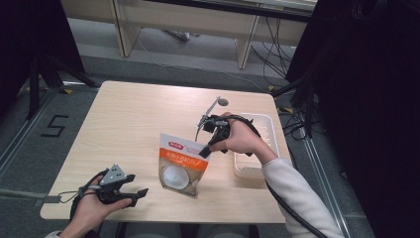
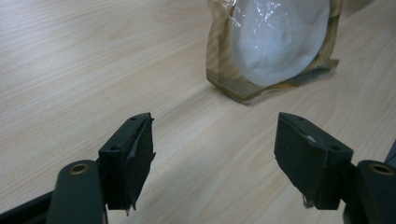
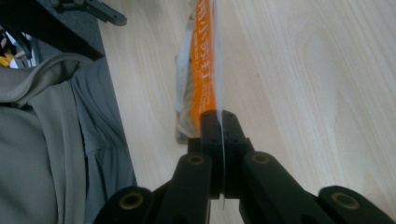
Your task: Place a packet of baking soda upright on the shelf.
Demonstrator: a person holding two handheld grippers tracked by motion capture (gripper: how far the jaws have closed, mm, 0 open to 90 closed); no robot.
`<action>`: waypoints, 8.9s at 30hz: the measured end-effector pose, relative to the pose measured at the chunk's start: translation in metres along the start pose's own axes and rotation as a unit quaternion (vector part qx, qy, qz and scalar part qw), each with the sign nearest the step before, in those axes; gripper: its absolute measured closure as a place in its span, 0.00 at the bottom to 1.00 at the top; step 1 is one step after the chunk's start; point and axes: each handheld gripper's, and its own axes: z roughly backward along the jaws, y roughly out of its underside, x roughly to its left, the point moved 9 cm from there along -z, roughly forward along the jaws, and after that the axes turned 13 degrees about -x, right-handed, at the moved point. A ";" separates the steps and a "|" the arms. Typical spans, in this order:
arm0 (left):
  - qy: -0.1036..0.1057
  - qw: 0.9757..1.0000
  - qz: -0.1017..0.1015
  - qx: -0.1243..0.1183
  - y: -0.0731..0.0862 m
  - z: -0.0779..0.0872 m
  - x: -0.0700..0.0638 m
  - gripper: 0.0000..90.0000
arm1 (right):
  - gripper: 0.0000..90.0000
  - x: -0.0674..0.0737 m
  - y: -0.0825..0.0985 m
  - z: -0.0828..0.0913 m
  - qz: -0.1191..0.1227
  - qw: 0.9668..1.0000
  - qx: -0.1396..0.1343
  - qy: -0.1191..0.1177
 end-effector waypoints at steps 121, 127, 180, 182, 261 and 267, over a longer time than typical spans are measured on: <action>0.002 1.000 0.021 -0.008 0.000 -0.003 -0.003 0.31 | 1.00 -0.050 0.039 0.179 0.063 0.991 0.032 0.112; 0.002 1.000 0.021 -0.008 0.000 -0.003 -0.003 0.31 | 1.00 -0.051 0.041 0.179 0.059 0.991 0.034 0.113; 0.003 1.000 0.019 -0.005 0.000 -0.003 -0.003 0.31 | 1.00 -0.062 0.047 0.175 0.112 0.984 0.058 0.128; 0.002 1.000 0.021 -0.008 0.000 -0.003 -0.003 0.31 | 1.00 -0.062 0.048 0.174 0.115 0.983 0.059 0.128; 0.004 1.000 0.012 -0.006 0.000 -0.003 -0.002 0.31 | 1.00 -0.078 0.077 0.179 0.112 0.978 0.105 0.140; 0.002 1.000 0.016 -0.010 -0.001 -0.004 -0.003 0.31 | 1.00 -0.079 0.077 0.178 0.112 0.978 0.105 0.139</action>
